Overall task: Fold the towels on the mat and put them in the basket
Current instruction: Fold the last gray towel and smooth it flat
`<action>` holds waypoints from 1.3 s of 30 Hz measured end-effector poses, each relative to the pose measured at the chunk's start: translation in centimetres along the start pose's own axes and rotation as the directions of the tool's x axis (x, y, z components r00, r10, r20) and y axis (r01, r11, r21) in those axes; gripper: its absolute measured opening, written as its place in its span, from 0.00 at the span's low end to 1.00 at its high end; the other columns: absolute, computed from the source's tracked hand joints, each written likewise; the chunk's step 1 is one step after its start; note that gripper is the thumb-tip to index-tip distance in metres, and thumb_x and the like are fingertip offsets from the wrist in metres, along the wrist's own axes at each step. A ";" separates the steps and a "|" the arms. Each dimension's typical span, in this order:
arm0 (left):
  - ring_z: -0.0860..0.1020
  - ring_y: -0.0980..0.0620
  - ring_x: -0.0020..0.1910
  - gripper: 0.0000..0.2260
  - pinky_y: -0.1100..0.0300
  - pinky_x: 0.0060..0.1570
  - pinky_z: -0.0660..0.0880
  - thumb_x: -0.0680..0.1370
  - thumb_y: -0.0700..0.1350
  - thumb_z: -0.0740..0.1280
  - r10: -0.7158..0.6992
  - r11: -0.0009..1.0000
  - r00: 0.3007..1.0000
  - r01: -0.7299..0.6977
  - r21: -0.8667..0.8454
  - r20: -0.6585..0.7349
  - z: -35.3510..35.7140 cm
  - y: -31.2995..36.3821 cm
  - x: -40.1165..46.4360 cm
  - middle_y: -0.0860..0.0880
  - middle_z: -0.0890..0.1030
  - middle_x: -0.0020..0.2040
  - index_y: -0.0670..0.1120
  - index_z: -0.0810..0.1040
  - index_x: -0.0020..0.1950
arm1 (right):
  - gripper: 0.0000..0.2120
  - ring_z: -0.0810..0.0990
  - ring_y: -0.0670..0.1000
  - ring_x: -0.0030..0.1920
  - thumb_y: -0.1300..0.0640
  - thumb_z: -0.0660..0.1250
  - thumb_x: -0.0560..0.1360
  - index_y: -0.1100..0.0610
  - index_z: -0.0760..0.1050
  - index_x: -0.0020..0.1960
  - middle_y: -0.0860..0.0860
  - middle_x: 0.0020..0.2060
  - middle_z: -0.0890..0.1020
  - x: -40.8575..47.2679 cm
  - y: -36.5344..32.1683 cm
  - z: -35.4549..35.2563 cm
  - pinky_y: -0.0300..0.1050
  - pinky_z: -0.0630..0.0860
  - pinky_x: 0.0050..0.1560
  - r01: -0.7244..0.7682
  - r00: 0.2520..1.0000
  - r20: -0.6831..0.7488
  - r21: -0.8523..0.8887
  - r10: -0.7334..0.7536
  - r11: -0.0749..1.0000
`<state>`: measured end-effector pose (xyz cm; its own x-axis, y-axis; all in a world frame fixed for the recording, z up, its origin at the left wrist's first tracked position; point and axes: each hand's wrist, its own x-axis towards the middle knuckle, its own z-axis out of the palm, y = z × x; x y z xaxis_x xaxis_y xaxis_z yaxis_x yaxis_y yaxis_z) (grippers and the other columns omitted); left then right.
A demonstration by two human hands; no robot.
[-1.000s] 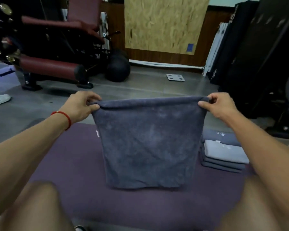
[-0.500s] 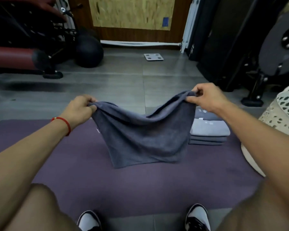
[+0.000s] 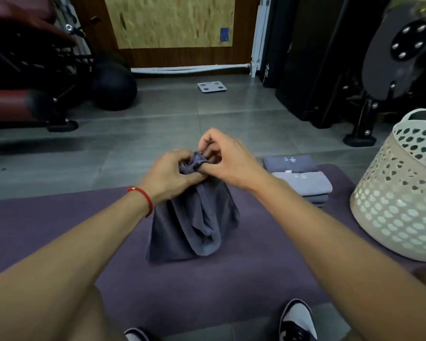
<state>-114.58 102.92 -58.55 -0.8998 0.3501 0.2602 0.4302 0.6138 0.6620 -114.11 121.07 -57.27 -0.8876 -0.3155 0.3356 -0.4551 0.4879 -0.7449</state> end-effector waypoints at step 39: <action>0.80 0.62 0.43 0.09 0.68 0.43 0.74 0.74 0.40 0.73 -0.172 0.970 0.985 0.164 0.180 0.029 -5.6 -6.0 -5.4 0.57 0.84 0.42 0.55 0.81 0.43 | 0.29 0.77 0.37 0.61 0.44 0.74 0.74 0.43 0.69 0.72 0.38 0.64 0.77 -3.9 2.4 8.5 0.38 0.75 0.62 -0.147 0.971 0.220 0.237 0.094 0.960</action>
<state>-112.70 93.37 -60.06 -0.9580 0.2596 0.1216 0.2823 0.7801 0.5584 -111.17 116.55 -65.29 -0.8887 -0.4400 0.1288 -0.2899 0.3219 -0.9013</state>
